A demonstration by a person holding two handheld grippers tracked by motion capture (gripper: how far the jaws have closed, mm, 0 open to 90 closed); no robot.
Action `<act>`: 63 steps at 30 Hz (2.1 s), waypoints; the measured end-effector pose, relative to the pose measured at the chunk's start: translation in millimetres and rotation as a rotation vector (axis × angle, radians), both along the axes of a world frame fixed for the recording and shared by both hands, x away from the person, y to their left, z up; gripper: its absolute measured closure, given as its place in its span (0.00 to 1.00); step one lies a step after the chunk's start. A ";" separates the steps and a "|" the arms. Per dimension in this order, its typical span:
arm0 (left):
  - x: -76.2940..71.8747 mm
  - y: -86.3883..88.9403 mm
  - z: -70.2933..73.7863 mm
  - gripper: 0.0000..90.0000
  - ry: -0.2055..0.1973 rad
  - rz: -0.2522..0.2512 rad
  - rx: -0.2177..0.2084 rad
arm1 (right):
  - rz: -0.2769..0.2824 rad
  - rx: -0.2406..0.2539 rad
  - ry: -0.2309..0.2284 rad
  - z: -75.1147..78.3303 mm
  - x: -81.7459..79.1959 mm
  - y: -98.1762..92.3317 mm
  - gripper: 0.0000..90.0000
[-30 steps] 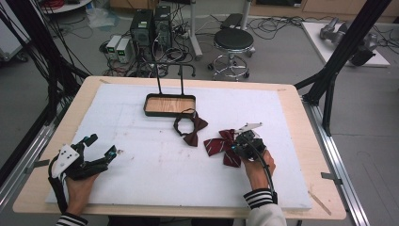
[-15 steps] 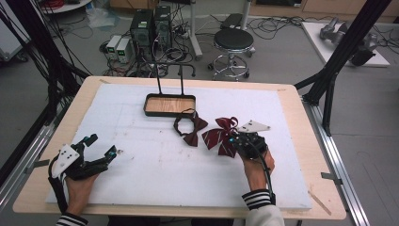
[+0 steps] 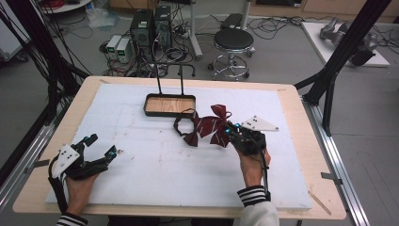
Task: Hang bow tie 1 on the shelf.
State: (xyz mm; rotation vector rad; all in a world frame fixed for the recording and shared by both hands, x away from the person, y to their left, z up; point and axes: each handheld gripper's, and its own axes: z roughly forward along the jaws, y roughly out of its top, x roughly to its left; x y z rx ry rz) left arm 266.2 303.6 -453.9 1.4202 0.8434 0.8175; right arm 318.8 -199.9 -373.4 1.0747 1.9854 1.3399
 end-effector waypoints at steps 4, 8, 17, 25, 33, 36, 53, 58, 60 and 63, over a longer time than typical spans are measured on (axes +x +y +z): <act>0.1 -0.1 0.0 0.17 0.000 0.000 -0.002 | 0.004 0.031 -0.028 5.3 1.1 3.3 0.90; 0.1 0.0 0.0 0.17 0.000 0.001 -0.004 | 0.014 0.046 -0.043 10.8 4.0 8.0 0.90; 0.1 -0.1 0.0 0.17 0.000 0.001 -0.004 | 0.055 0.084 -0.069 26.7 19.0 27.9 0.90; -0.1 0.7 -0.2 0.17 -0.003 -0.001 -0.009 | 0.087 0.101 -0.077 41.8 37.5 42.7 0.90; 0.2 1.1 -0.1 0.17 0.002 -0.003 -0.012 | 0.118 0.117 -0.081 52.7 56.6 55.5 0.90; 0.3 1.2 -0.1 0.17 0.002 -0.004 -0.012 | 0.128 0.129 -0.076 54.6 63.2 59.8 0.90; 0.6 1.4 -0.2 0.17 0.005 -0.003 -0.019 | 0.156 0.143 -0.077 62.2 97.8 79.3 0.90; 0.6 1.4 -0.2 0.17 0.003 -0.004 -0.017 | 0.161 0.131 -0.083 68.2 104.0 84.1 0.90; 0.5 1.4 -0.2 0.17 0.004 -0.004 -0.019 | 0.158 0.134 -0.087 70.7 106.5 84.3 0.90; 0.6 1.5 -0.2 0.17 0.005 -0.004 -0.020 | 0.167 0.150 -0.085 73.0 110.2 84.7 0.90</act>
